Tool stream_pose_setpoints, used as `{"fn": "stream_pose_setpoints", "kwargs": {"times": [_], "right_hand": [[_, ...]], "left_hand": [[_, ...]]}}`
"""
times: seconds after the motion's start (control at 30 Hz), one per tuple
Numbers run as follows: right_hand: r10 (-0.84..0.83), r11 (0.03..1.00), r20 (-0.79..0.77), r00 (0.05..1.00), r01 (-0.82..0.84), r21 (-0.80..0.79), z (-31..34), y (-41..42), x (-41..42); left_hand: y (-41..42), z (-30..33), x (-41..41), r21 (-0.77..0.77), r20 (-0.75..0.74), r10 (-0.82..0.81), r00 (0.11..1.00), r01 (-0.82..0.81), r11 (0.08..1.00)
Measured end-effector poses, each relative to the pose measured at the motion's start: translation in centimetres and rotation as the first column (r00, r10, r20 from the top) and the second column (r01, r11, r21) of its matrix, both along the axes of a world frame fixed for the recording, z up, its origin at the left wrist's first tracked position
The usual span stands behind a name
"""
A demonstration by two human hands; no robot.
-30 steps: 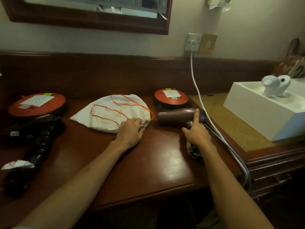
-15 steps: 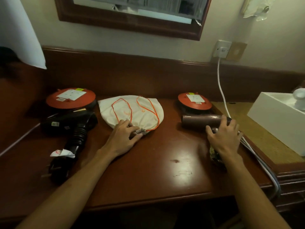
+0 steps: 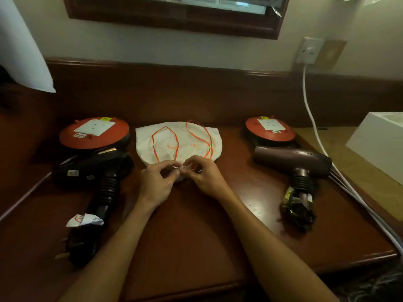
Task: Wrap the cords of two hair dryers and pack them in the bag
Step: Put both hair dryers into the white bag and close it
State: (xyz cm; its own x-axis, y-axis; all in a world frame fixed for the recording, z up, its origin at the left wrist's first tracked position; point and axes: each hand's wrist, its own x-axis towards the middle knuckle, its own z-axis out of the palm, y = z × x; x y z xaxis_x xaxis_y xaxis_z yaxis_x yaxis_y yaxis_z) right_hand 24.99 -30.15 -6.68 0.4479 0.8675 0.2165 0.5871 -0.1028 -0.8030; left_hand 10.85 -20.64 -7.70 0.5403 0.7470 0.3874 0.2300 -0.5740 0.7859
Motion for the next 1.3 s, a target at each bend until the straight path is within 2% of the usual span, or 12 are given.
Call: {"fn": "stream_pose_setpoints", "kwargs": {"times": [0.17,0.33,0.43,0.57,0.7,0.87,1.03,1.2,1.3], "right_hand": [[-0.002,0.999,0.035,0.999,0.0,0.052,-0.1,0.4,0.6],[-0.094,0.995,0.201,0.975,0.083,0.058,-0.2,0.9,-0.5],[-0.152,0.988,0.315,0.937,0.147,0.039,-0.3,1.1,-0.8],[-0.308,0.951,0.376,0.874,0.278,0.134,-0.5,1.1,-1.0],[-0.35,0.937,0.385,0.854,0.325,0.13,-0.9,0.4,-0.5],[-0.406,0.913,0.471,0.783,0.375,0.163,-1.3,-0.1,-0.3],[-0.382,0.912,0.58,0.719,0.395,0.111,-1.2,0.4,-2.1],[-0.325,0.926,0.539,0.777,0.377,0.014,-0.8,0.2,-2.4],[-0.274,0.938,0.562,0.78,0.345,-0.021,-0.9,0.1,-2.5]], "left_hand": [[0.1,-0.2,1.0,0.021,-0.034,0.017,0.999,-0.016,1.0],[-0.3,0.2,1.5,0.186,-0.066,0.164,0.984,-0.15,0.971],[-0.5,0.3,1.5,0.336,-0.112,0.265,0.958,-0.214,0.917],[-0.4,0.8,0.9,0.415,-0.137,0.411,0.901,-0.325,0.85],[-1.0,0.7,1.1,0.507,-0.207,0.384,0.9,-0.236,0.829],[-1.5,0.0,1.4,0.548,-0.347,0.341,0.874,-0.106,0.83],[-2.1,0.7,1.6,0.545,-0.37,0.411,0.833,-0.164,0.822],[-1.6,1.0,0.9,0.529,-0.386,0.471,0.793,-0.228,0.817],[-1.1,1.1,0.4,0.494,-0.336,0.48,0.811,-0.282,0.823]]}}
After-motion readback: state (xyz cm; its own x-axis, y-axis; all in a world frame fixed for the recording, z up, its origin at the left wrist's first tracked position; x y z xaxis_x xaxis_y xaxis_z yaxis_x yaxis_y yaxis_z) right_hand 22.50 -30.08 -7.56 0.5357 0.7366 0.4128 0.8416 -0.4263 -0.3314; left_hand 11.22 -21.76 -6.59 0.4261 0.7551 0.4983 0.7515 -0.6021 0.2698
